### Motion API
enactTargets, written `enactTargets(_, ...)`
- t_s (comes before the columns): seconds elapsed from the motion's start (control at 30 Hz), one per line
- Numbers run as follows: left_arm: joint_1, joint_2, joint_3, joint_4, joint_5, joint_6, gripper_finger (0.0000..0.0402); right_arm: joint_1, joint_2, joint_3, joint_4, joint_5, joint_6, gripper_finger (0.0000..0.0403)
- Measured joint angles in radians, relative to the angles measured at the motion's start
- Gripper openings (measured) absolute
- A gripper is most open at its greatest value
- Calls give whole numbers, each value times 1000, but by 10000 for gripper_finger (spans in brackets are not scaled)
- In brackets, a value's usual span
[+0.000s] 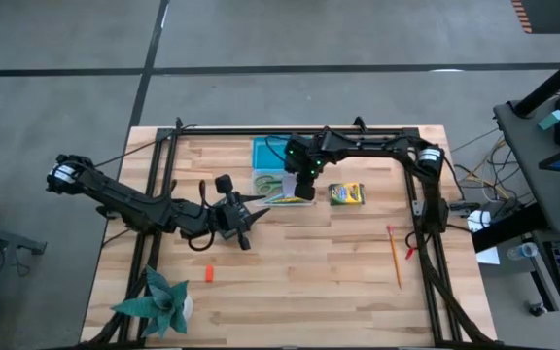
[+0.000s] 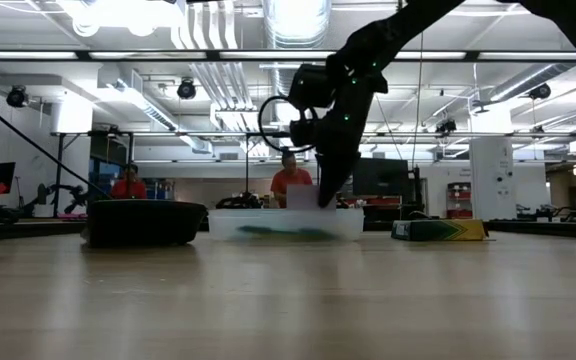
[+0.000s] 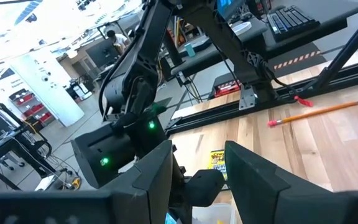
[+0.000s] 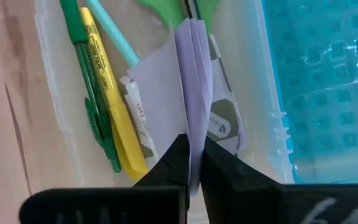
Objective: Pack school essentials
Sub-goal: Put the purple sticky note into the blue supply box, then put the orange eraser into the blue supply box
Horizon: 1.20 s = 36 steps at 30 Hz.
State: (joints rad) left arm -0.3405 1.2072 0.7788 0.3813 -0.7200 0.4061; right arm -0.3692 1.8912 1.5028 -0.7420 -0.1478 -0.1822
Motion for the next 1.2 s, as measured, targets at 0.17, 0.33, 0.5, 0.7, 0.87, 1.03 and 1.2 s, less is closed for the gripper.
enactTargets(0.17, 0, 0, 0, 0, 0, 0, 130, 0, 8, 0, 0, 5, 0, 47)
enactTargets(0.33, 0, 0, 0, 0, 0, 0, 130, -1, 4, -1, 8, 19, 2, 98)
enactTargets(0.5, -1, 0, 0, 0, 0, 0, 130, -4, -16, -1, 17, 46, 7, 138)
enactTargets(0.7, -1, 0, 0, 2, 0, 0, 130, -5, -42, -2, 16, 106, 8, 163)
enactTargets(0.87, -1, 0, 1, 2, 0, -1, 130, -5, -87, -2, -43, 122, 34, 165)
enactTargets(1.03, 0, 0, 1, 2, 0, -6, 130, 11, -198, -62, -83, 125, 101, 153)
enactTargets(1.2, 0, 0, 2, 3, 1, -7, 130, 78, -377, -251, 24, 122, 175, 136)
